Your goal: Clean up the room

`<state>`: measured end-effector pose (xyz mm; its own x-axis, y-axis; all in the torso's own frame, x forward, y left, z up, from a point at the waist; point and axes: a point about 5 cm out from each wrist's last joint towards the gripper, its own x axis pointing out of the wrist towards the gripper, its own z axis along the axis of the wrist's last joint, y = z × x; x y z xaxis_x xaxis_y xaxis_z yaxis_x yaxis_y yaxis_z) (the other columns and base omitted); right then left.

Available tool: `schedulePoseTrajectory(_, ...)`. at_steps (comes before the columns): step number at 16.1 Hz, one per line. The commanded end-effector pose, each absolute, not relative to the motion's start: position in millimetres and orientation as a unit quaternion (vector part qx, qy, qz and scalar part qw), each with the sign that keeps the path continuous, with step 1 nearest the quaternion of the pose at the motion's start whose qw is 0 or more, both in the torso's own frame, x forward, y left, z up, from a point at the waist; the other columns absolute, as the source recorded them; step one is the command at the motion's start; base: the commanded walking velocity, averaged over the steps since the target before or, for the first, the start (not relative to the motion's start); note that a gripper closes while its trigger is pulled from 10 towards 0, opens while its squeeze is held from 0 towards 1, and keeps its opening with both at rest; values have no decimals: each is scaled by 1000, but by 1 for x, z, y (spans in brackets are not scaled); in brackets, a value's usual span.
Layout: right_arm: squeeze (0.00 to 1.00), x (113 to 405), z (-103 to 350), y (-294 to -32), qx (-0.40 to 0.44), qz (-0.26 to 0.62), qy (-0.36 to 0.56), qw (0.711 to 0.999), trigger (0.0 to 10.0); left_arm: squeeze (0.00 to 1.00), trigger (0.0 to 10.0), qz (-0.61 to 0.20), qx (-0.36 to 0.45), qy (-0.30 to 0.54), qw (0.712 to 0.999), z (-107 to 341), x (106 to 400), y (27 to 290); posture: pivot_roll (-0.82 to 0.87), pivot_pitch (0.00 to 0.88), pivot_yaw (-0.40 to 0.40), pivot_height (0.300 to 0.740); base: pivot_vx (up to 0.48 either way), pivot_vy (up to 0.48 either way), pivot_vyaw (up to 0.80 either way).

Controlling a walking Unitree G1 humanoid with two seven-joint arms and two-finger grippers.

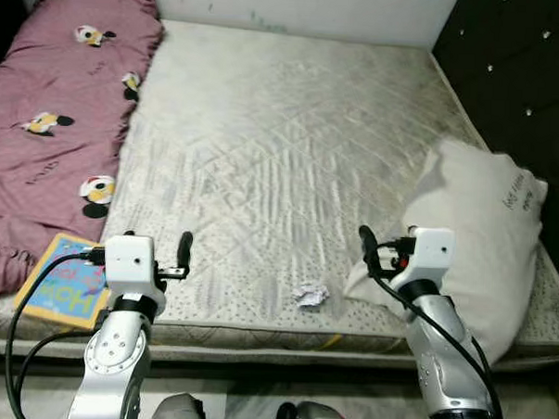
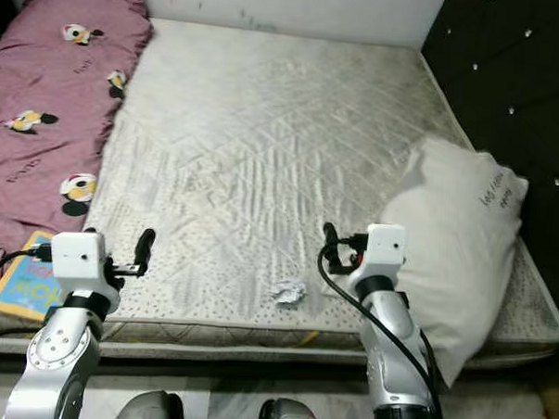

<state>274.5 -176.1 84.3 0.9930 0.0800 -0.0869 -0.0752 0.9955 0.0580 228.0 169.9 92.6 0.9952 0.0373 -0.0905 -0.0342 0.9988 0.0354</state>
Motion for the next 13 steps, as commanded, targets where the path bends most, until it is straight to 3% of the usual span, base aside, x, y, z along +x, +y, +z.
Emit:
schedulePoseTrajectory(1, 0, 274, 87, -182, 20, 32, 41, 998, 10000, 0, 10000, 13, 18, 45, 999, 94, 228, 167, 23, 116, -84, 740, 0, 0, -800)
schedulePoseTrajectory(3, 0, 273, 88, -182, 16, 31, 35, 999, 10000, 0, 10000, 4, 14, 51, 999, 92, 228, 167, 20, 119, -86, 740, 0, 0, -800)
schedulePoseTrajectory(10, 0, 272, 88, -182, 11, 32, 34, 999, 10000, 0, 10000, 19, 37, 34, 999, 96, 228, 170, 27, 122, -86, 740, 0, 0, 0)
schedulePoseTrajectory(13, 0, 272, 88, -181, 18, 38, 34, 999, 10000, 0, 10000, 27, 39, 32, 998, 96, 227, 171, 24, 120, -88, 711, 0, 0, 0)
